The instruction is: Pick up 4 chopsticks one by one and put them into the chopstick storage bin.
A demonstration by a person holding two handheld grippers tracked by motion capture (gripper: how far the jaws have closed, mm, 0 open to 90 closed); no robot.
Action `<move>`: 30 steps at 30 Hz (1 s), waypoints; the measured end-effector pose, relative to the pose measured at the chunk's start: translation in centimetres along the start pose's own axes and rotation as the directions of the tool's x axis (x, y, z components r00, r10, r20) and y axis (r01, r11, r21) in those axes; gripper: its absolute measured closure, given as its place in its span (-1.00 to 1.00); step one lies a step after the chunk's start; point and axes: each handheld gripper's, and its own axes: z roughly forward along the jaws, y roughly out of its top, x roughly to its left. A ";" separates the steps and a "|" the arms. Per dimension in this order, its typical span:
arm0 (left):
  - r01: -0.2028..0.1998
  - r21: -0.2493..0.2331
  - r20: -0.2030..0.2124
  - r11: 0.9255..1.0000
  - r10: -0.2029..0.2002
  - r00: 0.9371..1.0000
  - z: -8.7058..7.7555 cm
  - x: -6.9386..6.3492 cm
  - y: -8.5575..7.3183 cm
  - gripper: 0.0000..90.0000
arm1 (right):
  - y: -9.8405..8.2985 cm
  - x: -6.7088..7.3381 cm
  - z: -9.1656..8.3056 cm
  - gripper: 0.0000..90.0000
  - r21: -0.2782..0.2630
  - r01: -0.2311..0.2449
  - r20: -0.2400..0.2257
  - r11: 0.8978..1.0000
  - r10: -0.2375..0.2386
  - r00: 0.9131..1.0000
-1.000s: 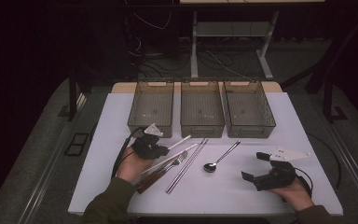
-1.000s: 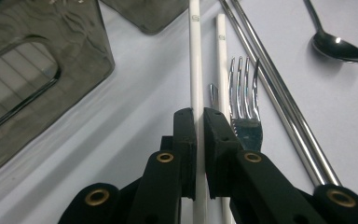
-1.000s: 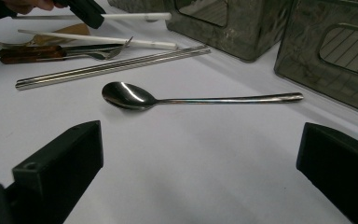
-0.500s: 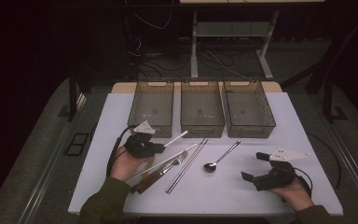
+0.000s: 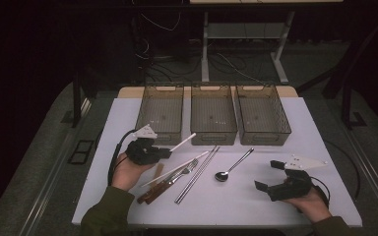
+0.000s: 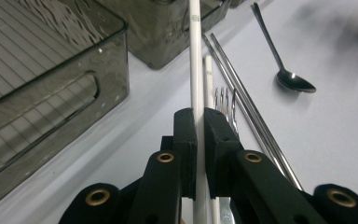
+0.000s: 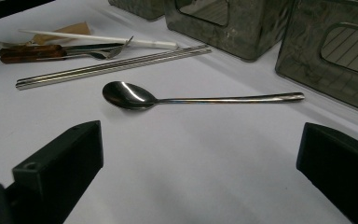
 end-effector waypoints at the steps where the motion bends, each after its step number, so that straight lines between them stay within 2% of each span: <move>1: 0.001 -0.005 -0.007 1.000 -0.001 1.000 -0.1 0.1 0.0 0.87 | 0.0 0.0 0.0 -0.98 0.000 -0.001 -0.001 1.000 0.001 1.000; 8: 0.029 -0.040 -0.028 0.999 -0.031 0.999 -0.7 0.5 0.2 0.87 | 0.0 0.0 0.0 -0.98 0.000 0.002 0.001 1.000 -0.002 1.000; 16: 0.056 -0.072 -0.029 0.996 -0.058 0.998 -1.2 1.4 0.7 0.87 | 0.0 0.0 0.0 -0.98 0.001 0.000 0.003 1.000 0.000 1.000; 25: 0.067 -0.072 -0.041 0.995 -0.070 0.997 -1.0 2.4 1.5 0.87 | 0.0 0.0 0.0 -0.98 -0.002 -0.002 0.006 1.000 0.002 1.000; 30: 0.090 -0.082 -0.049 0.993 -0.094 0.994 -0.9 3.4 1.8 0.87 | 0.0 0.0 0.0 -0.98 -0.001 -0.003 0.007 1.000 0.003 1.000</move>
